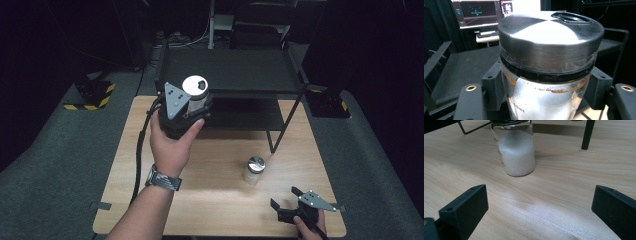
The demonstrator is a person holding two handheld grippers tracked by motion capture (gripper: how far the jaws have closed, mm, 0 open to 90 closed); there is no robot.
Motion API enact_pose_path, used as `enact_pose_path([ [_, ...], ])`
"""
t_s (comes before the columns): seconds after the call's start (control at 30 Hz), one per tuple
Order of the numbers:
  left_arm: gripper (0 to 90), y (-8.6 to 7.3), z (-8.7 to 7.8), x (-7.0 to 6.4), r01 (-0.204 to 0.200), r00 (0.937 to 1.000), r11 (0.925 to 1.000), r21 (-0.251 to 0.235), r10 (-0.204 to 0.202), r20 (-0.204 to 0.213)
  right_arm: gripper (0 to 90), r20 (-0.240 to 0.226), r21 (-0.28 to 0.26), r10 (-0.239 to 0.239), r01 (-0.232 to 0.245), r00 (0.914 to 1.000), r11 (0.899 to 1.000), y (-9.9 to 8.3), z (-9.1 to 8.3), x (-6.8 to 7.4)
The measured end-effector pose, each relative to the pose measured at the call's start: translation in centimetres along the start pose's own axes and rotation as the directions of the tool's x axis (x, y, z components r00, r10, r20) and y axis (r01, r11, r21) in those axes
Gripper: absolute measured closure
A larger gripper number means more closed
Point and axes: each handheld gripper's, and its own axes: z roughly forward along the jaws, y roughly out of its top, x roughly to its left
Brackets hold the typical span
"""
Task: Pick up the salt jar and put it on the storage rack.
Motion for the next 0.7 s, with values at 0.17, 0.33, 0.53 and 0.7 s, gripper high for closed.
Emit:
enact_pose_path([
  [0.17, 31.4, 1.1, 1.2, -0.2, -0.005, 0.9997, 0.9999, -0.016, 0.004, -0.023, 0.4, -0.003, -0.001, 0.003, -0.003, 1.0, 1.0, 0.0, 0.0, -0.1],
  [0.33, 31.4, 1.7, 2.5, -0.2, 0.011, 0.9989, 0.999, -0.045, -0.013, -0.044, 0.4, -0.006, -0.005, 0.0, 0.0, 1.0, 1.0, -0.1, 0.0, -0.2],
  [0.53, 31.4, 2.0, 4.2, -0.5, 0.016, 0.9983, 0.9979, -0.062, -0.02, -0.054, 0.4, -0.009, -0.007, 0.001, -0.002, 1.0, 1.0, -0.1, 0.0, -0.2],
  [0.7, 31.4, 2.1, 5.6, -0.6, 0.016, 0.9979, 0.9982, -0.057, -0.02, -0.061, 0.4, -0.012, -0.009, 0.004, -0.005, 0.9999, 1.0, -0.2, -0.1, -0.3],
])
